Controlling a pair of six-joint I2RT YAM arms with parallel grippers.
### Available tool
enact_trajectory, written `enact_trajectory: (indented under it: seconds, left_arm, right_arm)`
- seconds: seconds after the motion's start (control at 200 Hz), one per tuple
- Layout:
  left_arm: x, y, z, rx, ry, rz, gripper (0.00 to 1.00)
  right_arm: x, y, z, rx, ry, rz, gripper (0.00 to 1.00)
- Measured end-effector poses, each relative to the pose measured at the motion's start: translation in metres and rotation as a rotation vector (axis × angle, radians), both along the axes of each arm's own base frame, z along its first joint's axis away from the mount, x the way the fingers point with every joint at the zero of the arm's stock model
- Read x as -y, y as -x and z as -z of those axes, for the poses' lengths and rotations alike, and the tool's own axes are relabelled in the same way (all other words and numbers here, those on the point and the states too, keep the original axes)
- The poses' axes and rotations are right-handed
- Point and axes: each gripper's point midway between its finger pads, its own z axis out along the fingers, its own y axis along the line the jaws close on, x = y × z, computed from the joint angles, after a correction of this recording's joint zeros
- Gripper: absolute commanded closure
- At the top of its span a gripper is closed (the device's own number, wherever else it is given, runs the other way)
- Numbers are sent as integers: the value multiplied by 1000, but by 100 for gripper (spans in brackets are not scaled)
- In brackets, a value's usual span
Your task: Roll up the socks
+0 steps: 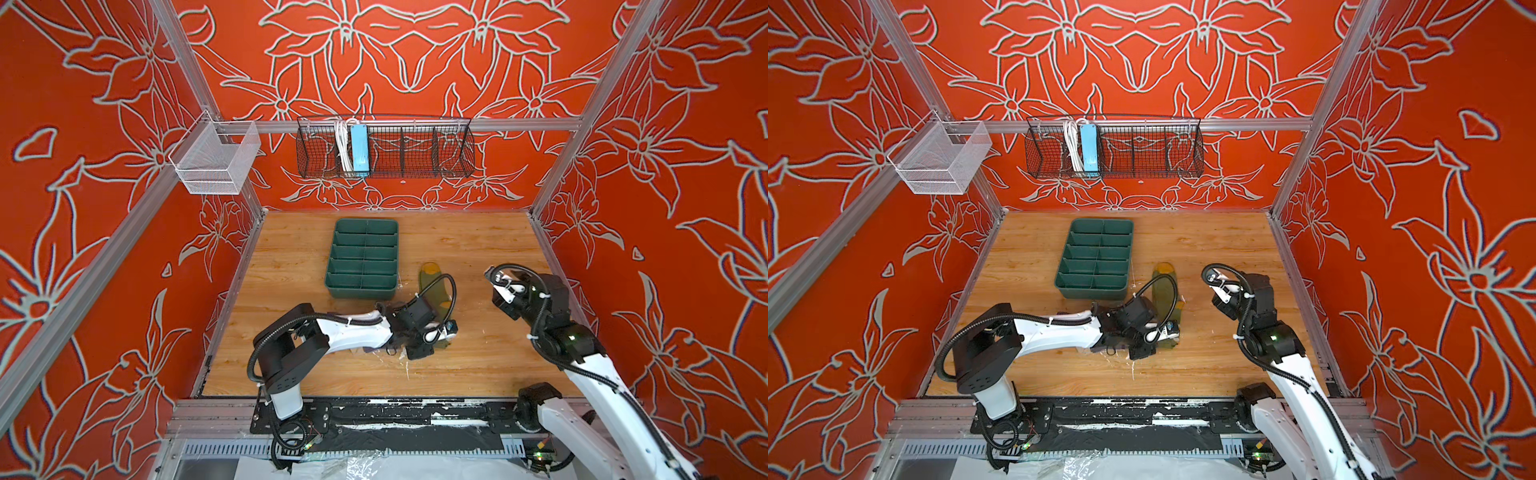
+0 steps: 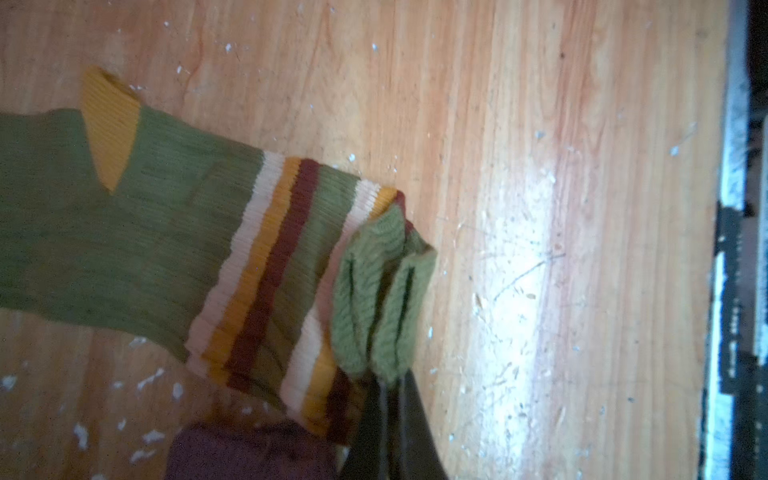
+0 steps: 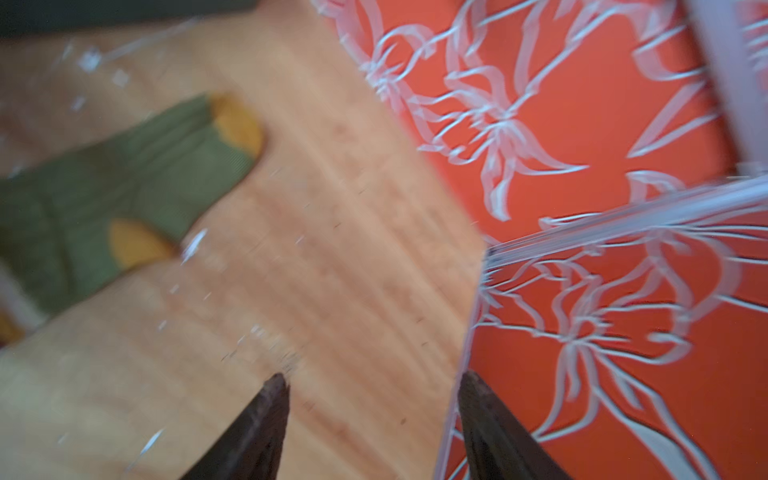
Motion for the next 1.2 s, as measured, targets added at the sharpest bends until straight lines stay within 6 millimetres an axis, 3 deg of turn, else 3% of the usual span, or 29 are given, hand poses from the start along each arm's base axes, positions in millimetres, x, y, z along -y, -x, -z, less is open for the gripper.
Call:
enact_trajectory:
  seconds: [0.065,0.19,0.295,0.44,0.591,0.716,0.826,0.991,1.201]
  left_arm:
    - [3,-4,2,-103,0,0,100]
    - [9,-10,12,-292,-4,-15,100]
    - [13,-11,15,-424,2,-30,100]
    - [14,-9,15,-519,18,-51,100]
    - [14,-7,14,-557,27,-71,100]
    - [14,-6,14,-570,29,-77,100]
    - [15,-5,14,-580,31,-79,100]
    - [14,-4,14,-587,31,-79,100]
    - [14,-2,14,-597,34,-77,100]
  right_arm:
    - [-9,12,-17,54,-4,-74,35]
    - [-25,41,-17,44,48,-209,36]
    - [-44,69,12,-58,149,-350,38]
    - [-62,107,69,-205,317,-543,38]
    - [-80,127,110,-251,454,-700,37]
    - [-102,130,145,-299,543,-801,37]
    - [-116,121,175,-356,585,-813,36]
    - [-135,104,195,-365,587,-804,38]
    - [-149,88,203,-347,563,-780,62]
